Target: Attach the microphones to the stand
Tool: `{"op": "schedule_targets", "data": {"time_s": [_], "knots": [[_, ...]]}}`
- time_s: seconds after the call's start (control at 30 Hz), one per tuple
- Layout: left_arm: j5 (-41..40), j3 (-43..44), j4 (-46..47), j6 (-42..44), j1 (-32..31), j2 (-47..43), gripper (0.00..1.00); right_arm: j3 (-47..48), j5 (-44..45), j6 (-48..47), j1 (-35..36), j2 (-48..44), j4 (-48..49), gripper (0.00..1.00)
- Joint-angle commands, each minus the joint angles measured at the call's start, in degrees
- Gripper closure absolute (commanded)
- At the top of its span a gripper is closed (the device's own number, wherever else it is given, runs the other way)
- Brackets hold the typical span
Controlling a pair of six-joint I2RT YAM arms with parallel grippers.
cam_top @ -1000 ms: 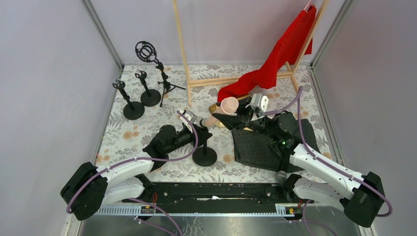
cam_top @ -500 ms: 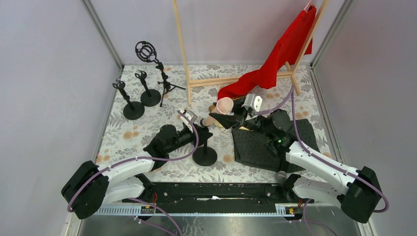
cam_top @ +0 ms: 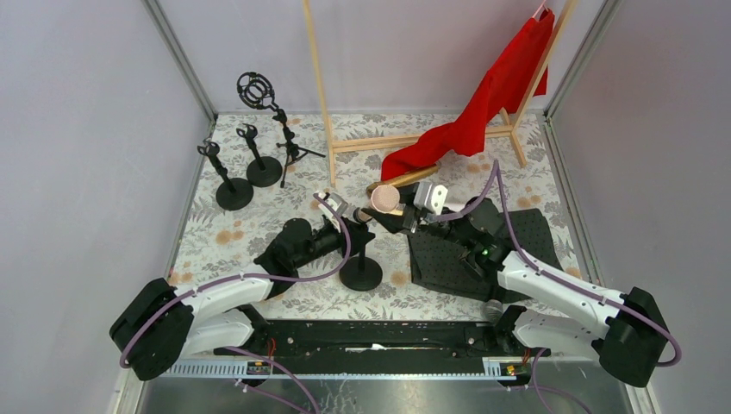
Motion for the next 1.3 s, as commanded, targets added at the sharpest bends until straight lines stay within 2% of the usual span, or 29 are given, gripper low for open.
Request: {"op": "schedule_targets", "data": {"time_s": [0.0, 0.27, 0.6, 0.9, 1.27], "knots": [[0.92, 1.44, 5.25, -0.3, -0.84, 0.42, 1.0, -0.89, 3.28, -7.03, 1.29, 0.3, -4.96, 1.0], [0.91, 1.19, 5.97, 0.36, -1.15, 0.68, 1.0, -1.91, 7.83, -10.43, 3.27, 1.42, -7.19, 1.0], [0.81, -1.26, 7.29, 5.41, -2.74, -0.77, 1.0, -2.72, 11.22, -9.05, 3.89, 2.32, -11.55, 1.0], [1.38, -4.09, 13.36, 4.41, -3.84, -0.66, 1.0, -6.59, 13.83, -7.49, 4.28, 2.63, -9.3, 1.0], [0.97, -4.03, 13.31, 5.27, -4.74, 0.31, 1.0, -7.91, 15.23, -7.31, 4.7, 4.66, -10.26, 1.0]]}}
